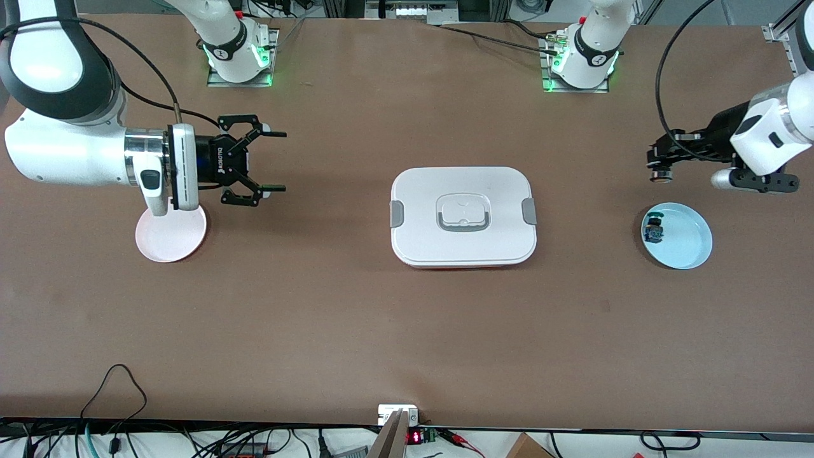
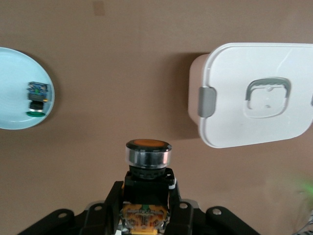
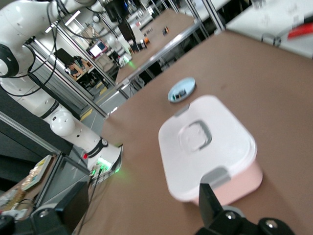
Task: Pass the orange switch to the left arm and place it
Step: 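Carry the switch with the left gripper down onto the blue plate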
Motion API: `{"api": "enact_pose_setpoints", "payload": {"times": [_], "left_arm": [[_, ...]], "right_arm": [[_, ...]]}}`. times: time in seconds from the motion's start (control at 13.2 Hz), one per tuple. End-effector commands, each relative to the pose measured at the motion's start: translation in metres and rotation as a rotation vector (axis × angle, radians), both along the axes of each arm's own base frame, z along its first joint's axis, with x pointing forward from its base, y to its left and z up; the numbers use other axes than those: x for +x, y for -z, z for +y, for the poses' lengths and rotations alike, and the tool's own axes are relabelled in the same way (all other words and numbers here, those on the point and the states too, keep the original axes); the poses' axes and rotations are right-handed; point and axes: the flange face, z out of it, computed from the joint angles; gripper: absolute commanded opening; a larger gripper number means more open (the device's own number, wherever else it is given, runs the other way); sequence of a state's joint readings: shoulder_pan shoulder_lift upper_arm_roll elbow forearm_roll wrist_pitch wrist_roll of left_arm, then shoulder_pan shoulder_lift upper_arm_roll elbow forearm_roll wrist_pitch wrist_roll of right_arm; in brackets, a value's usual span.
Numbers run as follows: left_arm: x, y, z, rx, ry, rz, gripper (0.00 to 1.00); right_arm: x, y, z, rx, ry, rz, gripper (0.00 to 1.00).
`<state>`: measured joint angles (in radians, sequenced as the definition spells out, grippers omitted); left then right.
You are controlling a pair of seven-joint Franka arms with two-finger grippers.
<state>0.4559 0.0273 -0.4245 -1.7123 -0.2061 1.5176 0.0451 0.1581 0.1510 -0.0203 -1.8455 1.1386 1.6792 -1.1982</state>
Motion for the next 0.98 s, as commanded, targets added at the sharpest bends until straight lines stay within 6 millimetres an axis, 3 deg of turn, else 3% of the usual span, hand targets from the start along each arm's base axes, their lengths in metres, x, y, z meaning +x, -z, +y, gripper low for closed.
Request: {"api": "enact_pose_setpoints", "payload": {"times": [0.0,0.15,0.3,0.45,0.6,0.91], "left_arm": [[-0.004,0.001,-0.013,0.161,0.124,0.021,0.00],[-0.003,0.005,-0.004,0.270,0.141,0.024,0.00],[0.001,0.024,0.011,0.339,0.140,0.021,0.00],[0.006,0.048,0.033,0.337,0.119,0.008,0.01],[0.010,0.076,0.042,0.330,0.122,0.000,0.00],[0.018,0.130,0.076,0.323,0.073,0.000,0.00]], "right_arm": [[-0.005,0.001,-0.025,-0.112,0.068,0.197,1.00],[-0.004,0.009,-0.046,-0.273,0.148,0.317,1.00],[-0.002,0.011,-0.056,-0.450,0.243,0.412,1.00],[0.001,0.009,-0.058,-0.673,0.376,0.451,1.00],[0.000,-0.004,-0.051,-0.881,0.444,0.415,1.00],[0.002,-0.019,-0.066,-1.190,0.642,0.413,1.00]]}}
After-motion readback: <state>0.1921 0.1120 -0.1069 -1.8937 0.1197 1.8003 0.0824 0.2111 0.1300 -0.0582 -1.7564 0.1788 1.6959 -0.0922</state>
